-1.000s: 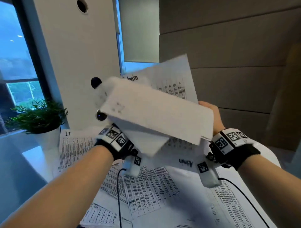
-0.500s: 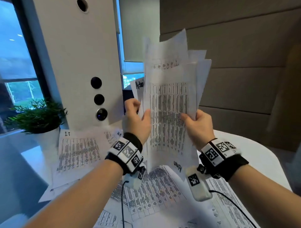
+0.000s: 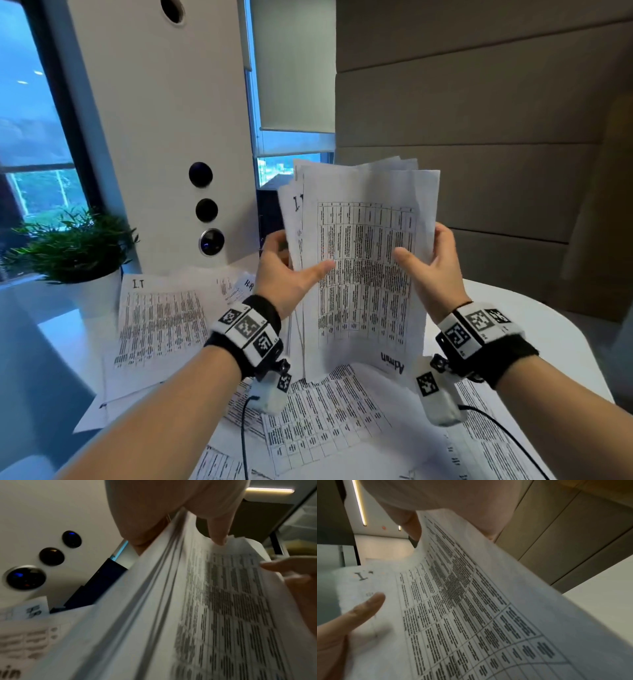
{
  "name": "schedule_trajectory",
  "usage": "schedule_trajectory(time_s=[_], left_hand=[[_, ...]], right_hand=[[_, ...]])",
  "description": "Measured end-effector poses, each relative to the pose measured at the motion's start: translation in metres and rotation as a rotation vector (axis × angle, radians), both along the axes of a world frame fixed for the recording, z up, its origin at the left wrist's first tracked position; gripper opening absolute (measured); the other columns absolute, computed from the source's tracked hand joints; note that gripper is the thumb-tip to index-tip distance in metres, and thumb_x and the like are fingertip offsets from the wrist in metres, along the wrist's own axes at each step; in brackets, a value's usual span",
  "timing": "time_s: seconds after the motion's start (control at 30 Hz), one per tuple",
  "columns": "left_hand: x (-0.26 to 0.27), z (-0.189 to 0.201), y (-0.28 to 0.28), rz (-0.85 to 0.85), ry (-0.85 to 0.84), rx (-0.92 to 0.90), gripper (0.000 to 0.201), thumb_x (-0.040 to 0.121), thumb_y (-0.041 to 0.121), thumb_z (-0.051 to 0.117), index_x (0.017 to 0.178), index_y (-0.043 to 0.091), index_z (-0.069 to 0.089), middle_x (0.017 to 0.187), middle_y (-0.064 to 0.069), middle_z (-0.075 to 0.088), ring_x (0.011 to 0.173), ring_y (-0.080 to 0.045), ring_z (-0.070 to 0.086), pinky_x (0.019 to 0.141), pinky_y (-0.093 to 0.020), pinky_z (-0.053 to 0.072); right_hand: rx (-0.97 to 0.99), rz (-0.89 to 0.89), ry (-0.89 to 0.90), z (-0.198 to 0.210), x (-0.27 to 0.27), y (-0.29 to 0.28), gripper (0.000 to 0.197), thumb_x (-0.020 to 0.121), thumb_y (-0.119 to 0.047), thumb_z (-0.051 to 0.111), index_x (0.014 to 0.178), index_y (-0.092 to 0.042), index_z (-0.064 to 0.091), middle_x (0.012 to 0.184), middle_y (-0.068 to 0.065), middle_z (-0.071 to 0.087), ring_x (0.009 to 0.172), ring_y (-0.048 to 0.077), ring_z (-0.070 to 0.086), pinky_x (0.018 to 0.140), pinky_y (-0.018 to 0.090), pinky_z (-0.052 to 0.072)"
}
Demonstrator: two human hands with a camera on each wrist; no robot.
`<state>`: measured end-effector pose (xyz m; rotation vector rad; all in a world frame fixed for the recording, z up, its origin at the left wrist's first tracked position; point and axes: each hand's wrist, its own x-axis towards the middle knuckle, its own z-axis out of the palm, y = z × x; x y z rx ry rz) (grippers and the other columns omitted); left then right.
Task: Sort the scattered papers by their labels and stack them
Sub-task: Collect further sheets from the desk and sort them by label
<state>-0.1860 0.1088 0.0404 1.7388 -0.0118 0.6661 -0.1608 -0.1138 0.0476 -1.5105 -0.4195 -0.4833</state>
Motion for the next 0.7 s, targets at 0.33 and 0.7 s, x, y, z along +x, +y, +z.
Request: schedule_trajectory(time_s=[0.33, 0.7], left_hand=[[-0.005, -0.015, -0.011, 0.143, 0.135, -0.028, 0.07, 0.075, 0.035, 0.078, 0.128, 0.005, 0.044, 0.126, 0.004, 0.053, 0.118, -0.016, 0.051, 0.105, -0.031, 0.037], [-0.01, -0.003, 0.041, 0.364, 0.204, -0.146, 0.038, 0.088, 0.016, 0.067, 0.119, -0.004, 0.058, 0.115, -0.017, 0.064, 0.105, -0.033, 0.061, 0.085, -0.033, 0.047]], right_hand=[[-0.049, 0.107, 0.124, -0.011, -0.01, 0.006, 0.048, 0.086, 0.006, 0.056, 0.125, -0.013, 0.036, 0.104, 0.002, 0.058, 0.078, 0.003, 0.065, 0.06, 0.021, 0.056], [-1.166, 0.0, 0.608, -0.039, -0.018, -0.053, 0.07, 0.078, -0.033, 0.075, 0.138, -0.022, 0.04, 0.131, 0.003, 0.055, 0.107, 0.02, 0.059, 0.086, 0.03, 0.049]])
